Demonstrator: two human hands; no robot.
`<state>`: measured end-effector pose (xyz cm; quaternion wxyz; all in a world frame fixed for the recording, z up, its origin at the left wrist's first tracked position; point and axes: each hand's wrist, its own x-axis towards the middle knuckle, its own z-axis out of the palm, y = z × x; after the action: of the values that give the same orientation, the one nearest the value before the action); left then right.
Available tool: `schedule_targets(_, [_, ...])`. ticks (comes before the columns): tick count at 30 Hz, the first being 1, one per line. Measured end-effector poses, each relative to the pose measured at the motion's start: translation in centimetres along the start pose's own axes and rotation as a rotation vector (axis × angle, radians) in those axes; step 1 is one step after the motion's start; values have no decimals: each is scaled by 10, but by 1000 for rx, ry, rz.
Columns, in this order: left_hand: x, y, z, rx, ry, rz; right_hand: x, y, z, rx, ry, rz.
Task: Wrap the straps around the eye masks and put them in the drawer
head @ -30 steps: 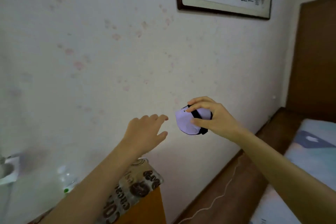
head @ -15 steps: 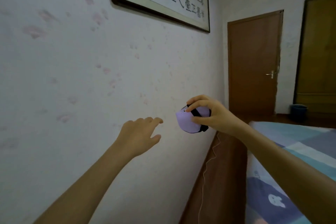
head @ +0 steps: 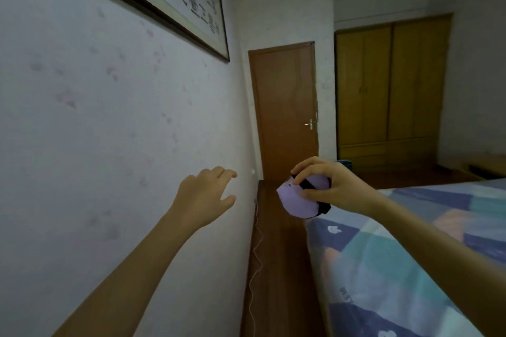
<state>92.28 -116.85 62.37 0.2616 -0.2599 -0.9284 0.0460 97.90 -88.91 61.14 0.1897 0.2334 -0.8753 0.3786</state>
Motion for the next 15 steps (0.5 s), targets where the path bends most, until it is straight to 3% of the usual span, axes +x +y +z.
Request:
schedule_targets(6, [95,-31,70,-124,-2,131,63,49,7,-70,103,116])
schedule_targets(15, [252,-20,183,-395,34,226,159,170,-31,-222,91,207])
